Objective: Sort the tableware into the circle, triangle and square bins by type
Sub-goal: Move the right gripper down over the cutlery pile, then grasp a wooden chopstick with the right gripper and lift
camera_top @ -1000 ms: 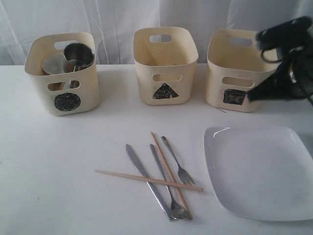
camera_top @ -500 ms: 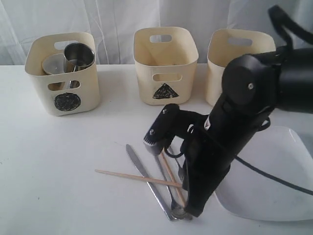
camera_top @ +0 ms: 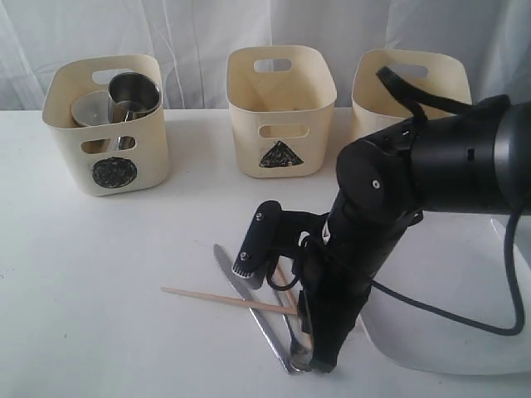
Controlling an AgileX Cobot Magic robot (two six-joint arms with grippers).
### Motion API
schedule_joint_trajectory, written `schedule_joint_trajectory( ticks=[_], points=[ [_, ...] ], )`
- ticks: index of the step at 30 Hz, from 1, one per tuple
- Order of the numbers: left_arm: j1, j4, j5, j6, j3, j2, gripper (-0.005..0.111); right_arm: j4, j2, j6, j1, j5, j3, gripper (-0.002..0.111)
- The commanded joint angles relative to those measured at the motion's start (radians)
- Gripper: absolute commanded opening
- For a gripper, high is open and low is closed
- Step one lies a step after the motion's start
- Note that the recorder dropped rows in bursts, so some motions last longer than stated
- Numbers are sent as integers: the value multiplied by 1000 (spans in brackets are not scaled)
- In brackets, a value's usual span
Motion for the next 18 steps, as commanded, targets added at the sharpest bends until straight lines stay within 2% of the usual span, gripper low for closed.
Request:
schedule_joint_trajectory(
  ticks=[1,4,18],
  points=[
    [3,-11,11,-6,6,-4,0,-6,14,-52,4,-32,-6,43],
    [3,-11,11,-6,6,-4,0,-6,25,-115,4,-54,-6,48],
    [3,-11,11,-6,6,-4,0,-4,113,-118,4,-117,-6,47]
  ],
)
